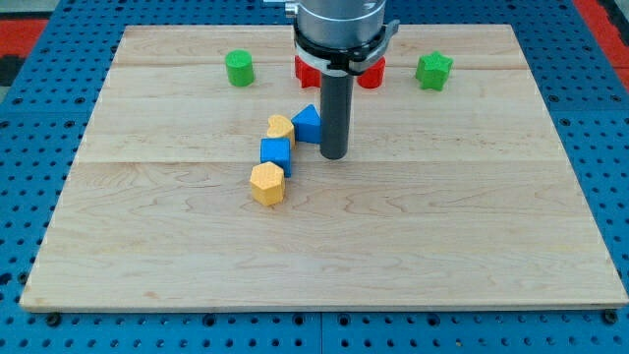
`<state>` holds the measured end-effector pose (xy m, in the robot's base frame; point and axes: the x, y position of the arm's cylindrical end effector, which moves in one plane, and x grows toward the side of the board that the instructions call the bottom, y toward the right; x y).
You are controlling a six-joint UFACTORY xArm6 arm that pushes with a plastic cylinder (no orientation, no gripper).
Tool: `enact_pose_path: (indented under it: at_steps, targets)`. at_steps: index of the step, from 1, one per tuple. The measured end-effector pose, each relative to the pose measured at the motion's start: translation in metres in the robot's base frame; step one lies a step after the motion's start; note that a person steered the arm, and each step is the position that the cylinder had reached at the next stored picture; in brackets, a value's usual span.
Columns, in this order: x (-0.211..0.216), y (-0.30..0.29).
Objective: Place the blue triangle vertically above the yellow heart
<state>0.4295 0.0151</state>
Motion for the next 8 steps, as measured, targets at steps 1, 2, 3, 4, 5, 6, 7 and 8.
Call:
enact_pose_path:
  at_steps: [1, 2, 3, 4, 5, 6, 7, 8]
  targets:
    - [-0.003, -0.001]
    - [-0.004, -0.001]
    - [-0.021, -0.001]
    - [-0.028, -0.001]
    - [-0.030, -0.002]
    - [-0.042, -0.019]
    - [-0.055, -0.030]
    - [-0.059, -0.028]
